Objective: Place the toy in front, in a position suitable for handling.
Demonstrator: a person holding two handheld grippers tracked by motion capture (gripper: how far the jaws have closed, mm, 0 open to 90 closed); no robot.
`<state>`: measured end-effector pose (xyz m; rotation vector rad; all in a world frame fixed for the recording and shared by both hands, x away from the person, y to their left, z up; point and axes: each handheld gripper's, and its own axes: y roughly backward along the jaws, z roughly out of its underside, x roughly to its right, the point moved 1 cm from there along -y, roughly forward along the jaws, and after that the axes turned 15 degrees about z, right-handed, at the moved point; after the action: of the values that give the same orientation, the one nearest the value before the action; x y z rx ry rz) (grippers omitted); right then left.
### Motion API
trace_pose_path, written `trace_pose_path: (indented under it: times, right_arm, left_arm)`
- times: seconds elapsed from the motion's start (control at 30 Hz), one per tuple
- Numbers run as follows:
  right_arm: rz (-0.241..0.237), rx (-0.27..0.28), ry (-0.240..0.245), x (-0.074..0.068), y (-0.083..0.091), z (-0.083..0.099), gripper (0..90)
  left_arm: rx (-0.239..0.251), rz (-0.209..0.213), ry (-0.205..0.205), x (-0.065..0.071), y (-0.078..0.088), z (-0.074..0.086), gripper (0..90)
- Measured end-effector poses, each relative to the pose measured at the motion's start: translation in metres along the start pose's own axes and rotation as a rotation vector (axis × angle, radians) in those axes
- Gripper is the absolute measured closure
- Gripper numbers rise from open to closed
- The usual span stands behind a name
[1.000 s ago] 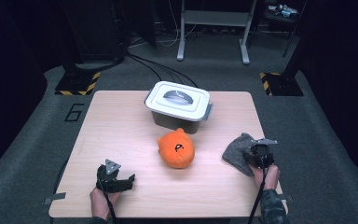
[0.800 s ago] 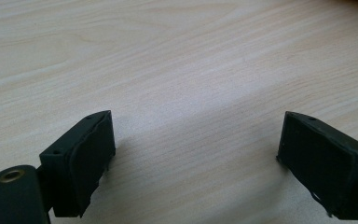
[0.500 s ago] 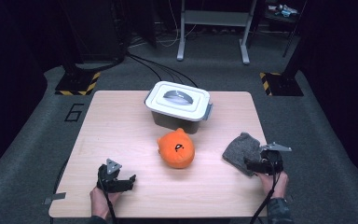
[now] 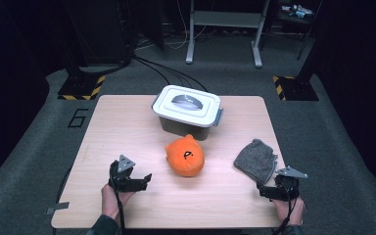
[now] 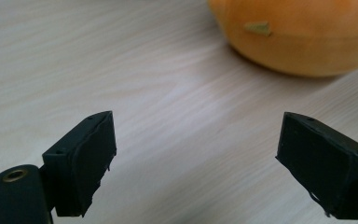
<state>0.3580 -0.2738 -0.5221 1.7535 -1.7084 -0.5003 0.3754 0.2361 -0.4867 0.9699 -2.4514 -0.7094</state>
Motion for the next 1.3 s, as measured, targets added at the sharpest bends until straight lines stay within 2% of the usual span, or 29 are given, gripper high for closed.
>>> trace_pose_path:
  times: [0.17,0.33,0.43,0.5,0.53,0.57,0.6,0.63,0.67,0.73,0.77,0.83,0.87,0.93,1.0,1.1,1.2,1.3]
  right_arm:
    - [-0.005,0.003,-0.015,0.0,-0.004,0.003,4.2]
    - [-0.002,-0.012,-0.007,-0.001,-0.008,0.009,5.2]
    - [-0.006,-0.004,-0.004,0.0,-0.008,0.01,5.7]
    - [-0.002,-0.005,0.002,-0.001,-0.008,0.01,5.9]
    - [0.001,-0.001,0.009,-0.001,-0.008,0.01,6.2]
    - [0.001,-0.001,0.009,-0.001,-0.008,0.01,6.2]
    - [0.006,-0.002,0.007,-0.003,-0.008,0.01,6.5]
    - [0.006,-0.001,0.008,-0.003,-0.008,0.01,6.7]
    - [0.003,0.004,0.01,-0.002,-0.008,0.011,6.9]
    - [0.006,-0.001,-0.005,-0.002,-0.007,0.011,7.2]
    - [0.0,0.006,0.008,-0.002,-0.008,0.01,7.3]
    - [0.006,0.004,0.017,-0.003,-0.009,0.01,7.3]
    - [0.007,0.005,0.019,-0.003,-0.009,0.01,7.6]
    - [0.007,0.006,0.016,-0.003,-0.008,0.011,8.7]
    - [0.009,0.014,0.018,-0.003,-0.007,0.011,9.7]
    - [0.009,0.017,0.017,-0.003,-0.007,0.012,10.6]
    - [0.01,0.019,0.013,-0.003,-0.007,0.011,10.8]
    - [0.013,0.021,0.005,-0.002,-0.007,0.011,11.0]
  left_arm:
    - [0.024,0.057,-0.027,0.006,-0.005,-0.027,12.0]
    - [0.02,0.094,-0.075,0.011,-0.021,-0.056,12.2]
    - [0.032,0.14,-0.08,0.013,-0.031,-0.073,13.0]
    - [0.016,0.156,-0.093,0.014,-0.041,-0.084,13.1]
    - [0.004,0.178,-0.09,0.013,-0.045,-0.088,13.2]
    - [0.004,0.178,-0.09,0.013,-0.045,-0.088,13.2]
    - [-0.004,0.195,-0.087,0.013,-0.051,-0.092,13.5]
    - [-0.017,0.239,-0.077,0.011,-0.06,-0.096,13.9]
    - [-0.026,0.272,-0.069,0.01,-0.064,-0.097,14.2]
    - [-0.086,0.297,-0.087,0.011,-0.076,-0.096,17.2]
    - [-0.118,0.299,-0.097,0.013,-0.082,-0.095,20.9]
    - [-0.128,0.317,-0.091,0.017,-0.087,-0.093,24.8]
    - [-0.125,0.309,-0.099,0.02,-0.089,-0.092,27.3]
    - [-0.141,0.294,-0.11,0.025,-0.092,-0.088,38.1]
    - [-0.136,0.281,-0.108,0.028,-0.094,-0.086,50.3]
    - [-0.121,0.26,-0.1,0.032,-0.091,-0.082,63.7]
    - [-0.093,0.237,-0.1,0.035,-0.086,-0.079,72.3]
    - [-0.066,0.218,-0.105,0.039,-0.082,-0.076,76.3]
